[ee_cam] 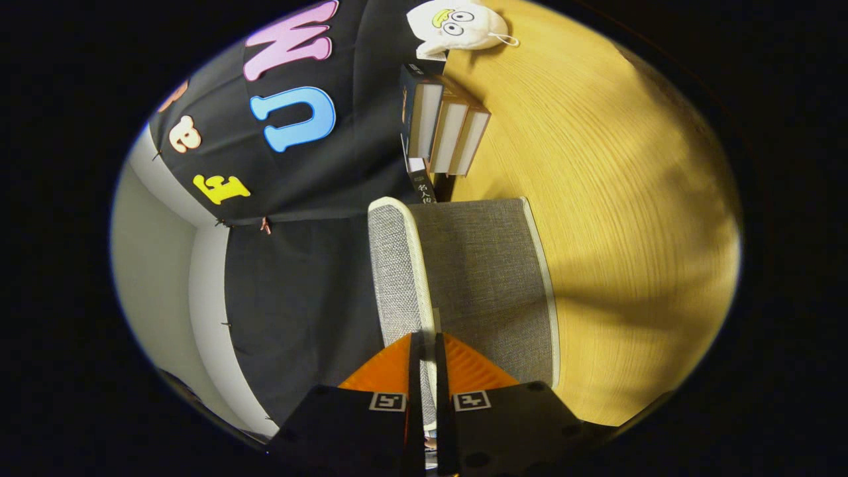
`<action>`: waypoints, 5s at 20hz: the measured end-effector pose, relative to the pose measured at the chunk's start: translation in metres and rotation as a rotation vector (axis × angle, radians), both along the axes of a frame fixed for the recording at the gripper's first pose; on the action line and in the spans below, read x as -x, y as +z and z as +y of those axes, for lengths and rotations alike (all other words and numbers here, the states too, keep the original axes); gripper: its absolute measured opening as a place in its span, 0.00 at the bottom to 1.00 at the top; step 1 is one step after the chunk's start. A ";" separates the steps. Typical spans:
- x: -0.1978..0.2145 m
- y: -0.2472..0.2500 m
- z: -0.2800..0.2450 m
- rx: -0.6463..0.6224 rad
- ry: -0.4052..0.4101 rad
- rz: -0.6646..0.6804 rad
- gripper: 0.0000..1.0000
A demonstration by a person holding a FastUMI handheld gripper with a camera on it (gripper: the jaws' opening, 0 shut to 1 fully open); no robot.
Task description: Open the storage box then place both shoes into the box .Put the left shoe in first, then the right shoe, with the right side of both shoes facing outward in a uniform manner.
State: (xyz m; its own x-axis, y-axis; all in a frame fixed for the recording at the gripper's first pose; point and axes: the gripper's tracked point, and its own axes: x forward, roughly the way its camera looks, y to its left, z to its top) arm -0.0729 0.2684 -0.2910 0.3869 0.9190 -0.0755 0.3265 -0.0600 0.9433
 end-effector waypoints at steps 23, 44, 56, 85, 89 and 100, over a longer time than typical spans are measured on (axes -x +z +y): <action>-0.049 0.181 0.050 -0.291 -0.083 -0.239 0.05; -0.056 0.239 0.229 -0.150 0.081 -0.350 0.46; -0.043 0.201 0.157 0.182 0.049 -0.470 0.96; 0.023 -0.142 -0.211 1.388 0.294 -0.413 0.62; -0.001 -0.161 -0.210 1.413 0.265 -0.397 0.55; -0.008 -0.120 -0.226 1.431 0.098 -0.262 0.08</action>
State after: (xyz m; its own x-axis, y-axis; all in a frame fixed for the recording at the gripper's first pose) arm -0.0653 0.0427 -0.4113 0.4746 0.1431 -0.8685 0.0873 0.9742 0.2083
